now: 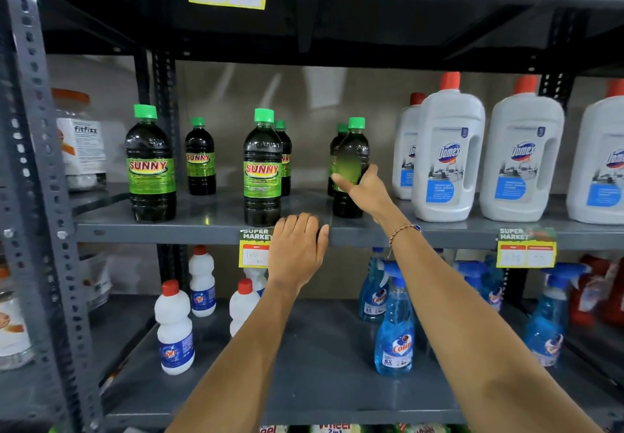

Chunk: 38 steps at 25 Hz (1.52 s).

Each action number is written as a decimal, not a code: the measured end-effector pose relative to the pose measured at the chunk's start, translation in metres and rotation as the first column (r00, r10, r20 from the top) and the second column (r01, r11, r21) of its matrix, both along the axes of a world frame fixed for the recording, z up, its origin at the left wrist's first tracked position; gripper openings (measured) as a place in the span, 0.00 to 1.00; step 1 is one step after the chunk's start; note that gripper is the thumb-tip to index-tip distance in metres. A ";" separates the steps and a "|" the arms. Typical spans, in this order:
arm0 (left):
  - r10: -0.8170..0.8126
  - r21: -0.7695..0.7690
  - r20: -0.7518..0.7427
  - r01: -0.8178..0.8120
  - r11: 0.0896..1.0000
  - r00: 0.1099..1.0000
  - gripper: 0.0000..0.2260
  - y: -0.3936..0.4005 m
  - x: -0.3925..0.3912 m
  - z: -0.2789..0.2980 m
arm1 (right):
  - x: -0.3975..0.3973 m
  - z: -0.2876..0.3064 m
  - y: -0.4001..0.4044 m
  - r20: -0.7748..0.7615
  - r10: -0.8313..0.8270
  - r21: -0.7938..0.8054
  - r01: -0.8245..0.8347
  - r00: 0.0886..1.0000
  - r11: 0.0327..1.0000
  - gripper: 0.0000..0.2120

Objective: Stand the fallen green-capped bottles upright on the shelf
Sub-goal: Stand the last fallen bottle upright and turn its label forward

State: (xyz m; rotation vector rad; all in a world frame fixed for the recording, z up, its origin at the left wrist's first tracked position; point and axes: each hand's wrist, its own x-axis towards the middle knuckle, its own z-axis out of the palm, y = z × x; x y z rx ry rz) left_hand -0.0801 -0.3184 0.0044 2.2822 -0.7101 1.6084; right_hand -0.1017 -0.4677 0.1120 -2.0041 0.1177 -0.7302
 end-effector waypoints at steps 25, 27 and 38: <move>-0.039 0.007 -0.048 0.039 0.999 0.998 0.15 0.003 -0.006 0.000 | 0.003 -0.019 -0.017 -0.083 0.144 0.084 -0.137 0.986 0.987 0.25; -0.044 0.005 -0.049 0.044 0.999 0.998 0.15 0.002 -0.006 -0.001 | 0.002 -0.018 -0.018 -0.091 0.152 0.093 -0.144 0.984 0.985 0.19; -0.053 0.000 -0.051 0.053 0.999 0.997 0.15 0.002 -0.004 -0.002 | 0.012 -0.020 -0.023 -0.154 0.126 0.075 -0.116 0.980 0.990 0.33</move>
